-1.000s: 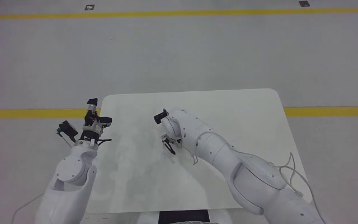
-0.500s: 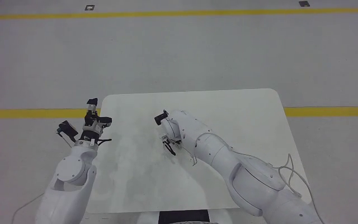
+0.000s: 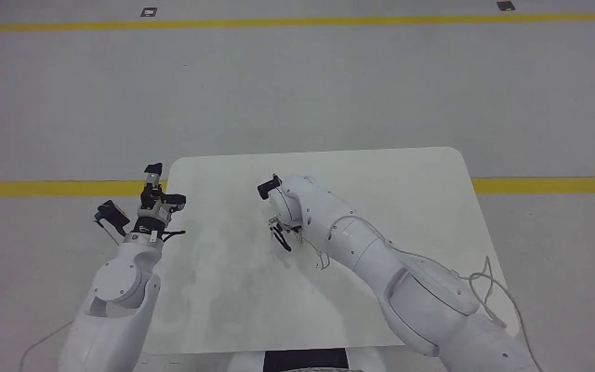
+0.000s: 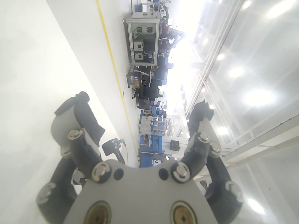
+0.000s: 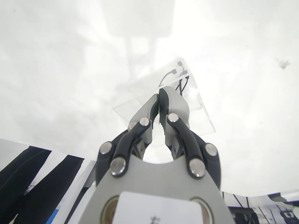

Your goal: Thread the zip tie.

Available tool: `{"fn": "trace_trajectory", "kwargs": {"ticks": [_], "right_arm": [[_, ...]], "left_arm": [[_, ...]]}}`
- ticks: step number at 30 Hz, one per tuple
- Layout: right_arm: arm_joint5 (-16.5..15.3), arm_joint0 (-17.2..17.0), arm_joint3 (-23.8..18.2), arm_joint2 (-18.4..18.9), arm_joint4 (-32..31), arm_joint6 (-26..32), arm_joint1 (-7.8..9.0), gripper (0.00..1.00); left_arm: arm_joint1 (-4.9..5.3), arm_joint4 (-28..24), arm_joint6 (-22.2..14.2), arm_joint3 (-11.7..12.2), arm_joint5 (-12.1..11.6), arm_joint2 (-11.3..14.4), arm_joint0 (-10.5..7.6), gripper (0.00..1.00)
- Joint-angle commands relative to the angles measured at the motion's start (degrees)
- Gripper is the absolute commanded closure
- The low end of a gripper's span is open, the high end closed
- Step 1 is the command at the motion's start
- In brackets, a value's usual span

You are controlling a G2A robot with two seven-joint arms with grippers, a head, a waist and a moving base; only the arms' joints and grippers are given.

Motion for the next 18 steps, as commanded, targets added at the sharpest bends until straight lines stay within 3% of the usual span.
{"fn": "trace_trajectory", "kwargs": {"ticks": [1,10,18], "right_arm": [[-0.63,-0.26,-1.29,1.17,0.25,0.53,0.62,1.00],[-5.16,-3.32,-11.18,9.39,0.65,4.16,5.26,1.00],[-11.27,-10.27,-23.15,19.70,2.79,8.03,10.07,1.00]], "left_arm": [[0.00,0.00,0.00,0.00,0.00,0.00,0.00,0.00],[0.00,0.00,0.00,0.00,0.00,0.00,0.00,0.00],[0.00,0.00,0.00,0.00,0.00,0.00,0.00,0.00]]}}
